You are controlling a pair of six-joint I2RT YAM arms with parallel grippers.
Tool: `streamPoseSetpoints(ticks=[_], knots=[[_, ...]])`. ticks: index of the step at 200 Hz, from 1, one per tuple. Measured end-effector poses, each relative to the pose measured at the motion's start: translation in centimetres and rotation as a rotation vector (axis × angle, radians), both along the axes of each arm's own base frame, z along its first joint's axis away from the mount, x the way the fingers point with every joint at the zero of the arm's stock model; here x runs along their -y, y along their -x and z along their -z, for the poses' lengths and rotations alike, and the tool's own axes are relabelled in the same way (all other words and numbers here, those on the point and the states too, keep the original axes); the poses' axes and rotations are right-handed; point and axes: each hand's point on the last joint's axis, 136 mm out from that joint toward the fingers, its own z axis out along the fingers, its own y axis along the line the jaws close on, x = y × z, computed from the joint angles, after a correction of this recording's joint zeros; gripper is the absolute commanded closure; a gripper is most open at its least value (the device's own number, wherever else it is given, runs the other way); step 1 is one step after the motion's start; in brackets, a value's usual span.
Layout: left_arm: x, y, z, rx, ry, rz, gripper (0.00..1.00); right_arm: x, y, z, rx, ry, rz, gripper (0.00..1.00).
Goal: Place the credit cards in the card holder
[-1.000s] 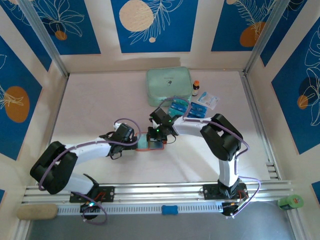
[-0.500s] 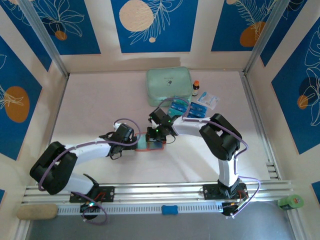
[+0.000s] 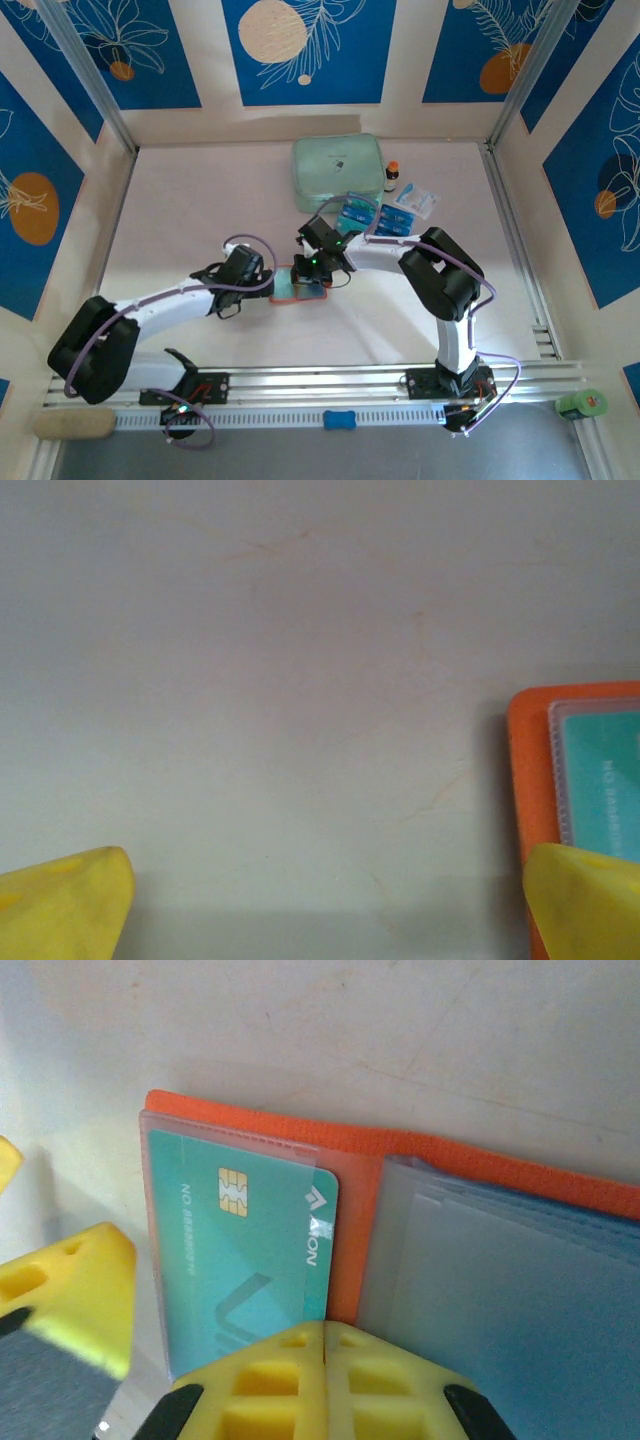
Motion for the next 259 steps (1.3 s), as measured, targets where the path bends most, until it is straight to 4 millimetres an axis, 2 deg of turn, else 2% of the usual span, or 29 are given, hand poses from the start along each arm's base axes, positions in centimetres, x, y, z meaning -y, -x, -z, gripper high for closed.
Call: streamPoseSetpoints(ticks=[43, 92, 145, 193, 233, 259], knots=[[0.3, -0.7, -2.0, 0.038, 0.027, -0.004, 0.00, 0.0, 0.0, 0.0, 0.000, -0.002, 0.001, 1.00], [0.9, -0.9, -2.7, 0.043, 0.063, 0.002, 0.00, 0.0, -0.1, -0.2, 0.002, -0.004, 0.003, 1.00], [2.2, -1.0, -3.6, 0.040, 0.133, 0.014, 0.00, 0.7, -0.9, -1.4, 0.019, -0.031, 0.027, 1.00], [3.4, -1.4, -4.7, 0.050, 0.183, 0.024, 0.00, 2.8, -1.8, -2.2, 0.031, -0.038, 0.072, 1.00], [5.8, -1.7, -6.7, 0.083, 0.225, 0.068, 0.00, 5.2, -3.2, -2.9, 0.051, -0.031, 0.110, 1.00], [7.8, -1.5, -6.8, 0.080, 0.240, 0.101, 0.00, 6.3, -3.7, -3.0, 0.057, -0.015, 0.117, 1.00]])
